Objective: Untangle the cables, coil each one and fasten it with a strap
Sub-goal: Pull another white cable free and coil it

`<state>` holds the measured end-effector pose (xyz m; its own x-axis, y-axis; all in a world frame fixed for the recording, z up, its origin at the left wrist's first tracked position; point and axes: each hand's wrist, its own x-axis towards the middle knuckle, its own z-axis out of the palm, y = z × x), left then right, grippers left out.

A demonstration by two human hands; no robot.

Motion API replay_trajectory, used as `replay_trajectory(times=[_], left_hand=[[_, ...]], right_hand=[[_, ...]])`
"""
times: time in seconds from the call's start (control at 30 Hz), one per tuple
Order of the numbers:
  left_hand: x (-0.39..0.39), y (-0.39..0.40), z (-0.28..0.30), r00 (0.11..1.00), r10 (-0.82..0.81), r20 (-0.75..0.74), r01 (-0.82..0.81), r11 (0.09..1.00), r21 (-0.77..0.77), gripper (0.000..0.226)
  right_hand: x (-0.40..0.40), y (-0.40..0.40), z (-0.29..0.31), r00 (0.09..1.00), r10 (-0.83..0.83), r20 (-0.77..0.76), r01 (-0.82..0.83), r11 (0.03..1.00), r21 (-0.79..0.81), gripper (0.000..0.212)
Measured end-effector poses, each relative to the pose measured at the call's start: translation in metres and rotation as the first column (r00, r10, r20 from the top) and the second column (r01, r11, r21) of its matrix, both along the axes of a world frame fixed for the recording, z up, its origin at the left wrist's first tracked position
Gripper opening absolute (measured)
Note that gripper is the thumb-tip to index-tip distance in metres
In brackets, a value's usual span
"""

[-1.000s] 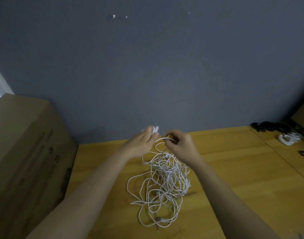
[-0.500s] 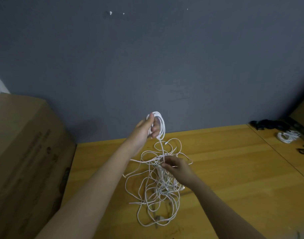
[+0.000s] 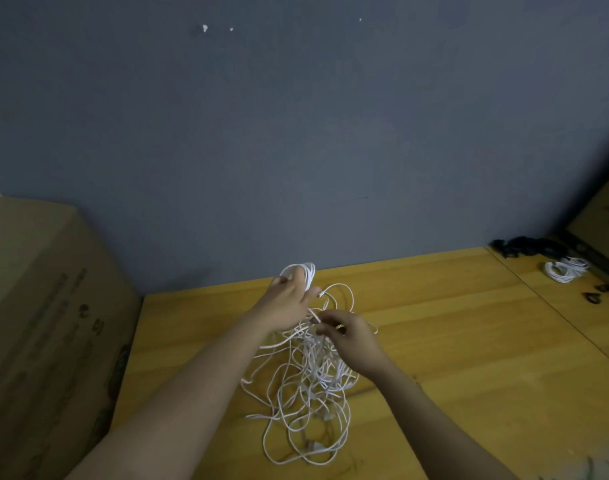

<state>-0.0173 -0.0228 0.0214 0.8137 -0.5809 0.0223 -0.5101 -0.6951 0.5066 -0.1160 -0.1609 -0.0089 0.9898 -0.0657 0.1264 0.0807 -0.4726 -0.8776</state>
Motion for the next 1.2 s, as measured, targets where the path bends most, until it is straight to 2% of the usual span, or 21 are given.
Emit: replay_trajectory(times=[0.1, 0.17, 0.23, 0.3, 0.37, 0.43, 0.53, 0.67, 0.73, 0.83, 0.9, 0.97, 1.07, 1.1, 1.17, 1.2], left_hand=[[0.003, 0.006, 0.008, 0.994, -0.061, -0.095, 0.073, 0.989, 0.132, 0.052], [0.003, 0.006, 0.016, 0.985, -0.087, -0.151, 0.118, 0.97, 0.212, 0.07], [0.004, 0.004, 0.023, 0.982, -0.13, -0.136, 0.159, 0.959, 0.234, 0.06], [0.007, 0.004, 0.029, 0.981, -0.173, -0.092, 0.189, 0.962, 0.196, 0.044], [0.01, 0.004, 0.034, 0.977, -0.193, -0.088, 0.202, 0.972, 0.119, 0.036], [0.01, 0.005, 0.04, 0.976, -0.199, -0.087, 0.202, 0.979, 0.031, 0.033], [0.009, 0.003, 0.052, 0.978, -0.196, -0.071, 0.189, 0.977, -0.098, 0.028], [0.008, -0.001, 0.071, 0.983, -0.145, -0.114, 0.103, 0.944, -0.314, 0.019], [0.009, 0.0, 0.083, 0.988, -0.084, -0.13, 0.016, 0.891, -0.454, 0.018], [0.013, 0.003, 0.102, 0.987, 0.007, -0.159, -0.115, 0.721, -0.683, 0.011], [0.015, 0.006, 0.108, 0.98, 0.046, -0.193, -0.178, 0.629, -0.757, 0.008], [0.016, 0.006, 0.11, 0.977, 0.066, -0.201, -0.199, 0.61, -0.767, 0.014], [0.018, 0.004, 0.109, 0.973, 0.134, -0.188, -0.23, 0.63, -0.742, 0.019], [0.019, 0.003, 0.109, 0.969, 0.173, -0.177, -0.247, 0.636, -0.731, 0.02], [0.022, 0.003, 0.108, 0.957, 0.242, -0.158, -0.282, 0.66, -0.696, 0.023], [0.023, 0.003, 0.108, 0.952, 0.268, -0.15, -0.297, 0.681, -0.669, 0.024]], right_hand=[[0.001, -0.01, 0.0, 0.991, -0.129, 0.029, 0.125, 0.986, 0.106, 0.017], [0.003, -0.011, 0.001, 0.989, -0.14, 0.057, 0.132, 0.984, 0.118, 0.013], [0.004, -0.01, 0.002, 0.99, -0.119, 0.073, 0.109, 0.987, 0.121, 0.009], [0.006, -0.012, 0.004, 0.994, -0.091, 0.064, 0.081, 0.985, 0.154, 0.021], [0.008, -0.017, 0.007, 1.0, -0.023, 0.013, 0.021, 0.991, 0.134, 0.033], [0.012, -0.02, 0.008, 0.996, 0.073, -0.053, -0.07, 0.996, 0.06, 0.033], [0.017, -0.014, 0.007, 0.98, 0.156, -0.125, -0.157, 0.988, 0.003, 0.025], [0.021, -0.007, 0.003, 0.979, 0.177, -0.103, -0.19, 0.973, -0.13, 0.011], [0.023, -0.01, -0.001, 0.987, 0.112, -0.119, -0.129, 0.981, -0.144, 0.011], [0.024, -0.019, -0.007, 0.988, -0.06, -0.143, 0.035, 0.984, -0.173, 0.013], [0.024, -0.025, -0.008, 0.981, -0.144, -0.129, 0.11, 0.965, -0.239, 0.02], [0.027, -0.029, -0.001, 0.974, -0.197, -0.113, 0.164, 0.954, -0.251, 0.023], [0.037, -0.027, 0.028, 0.978, -0.209, 0.005, 0.208, 0.971, -0.119, 0.023], [0.042, -0.025, 0.041, 0.969, -0.24, 0.055, 0.24, 0.971, 0.0, 0.026], [0.05, -0.026, 0.06, 0.936, -0.341, 0.086, 0.305, 0.909, 0.285, 0.021], [0.052, -0.029, 0.063, 0.927, -0.369, 0.064, 0.327, 0.881, 0.341, 0.016]])
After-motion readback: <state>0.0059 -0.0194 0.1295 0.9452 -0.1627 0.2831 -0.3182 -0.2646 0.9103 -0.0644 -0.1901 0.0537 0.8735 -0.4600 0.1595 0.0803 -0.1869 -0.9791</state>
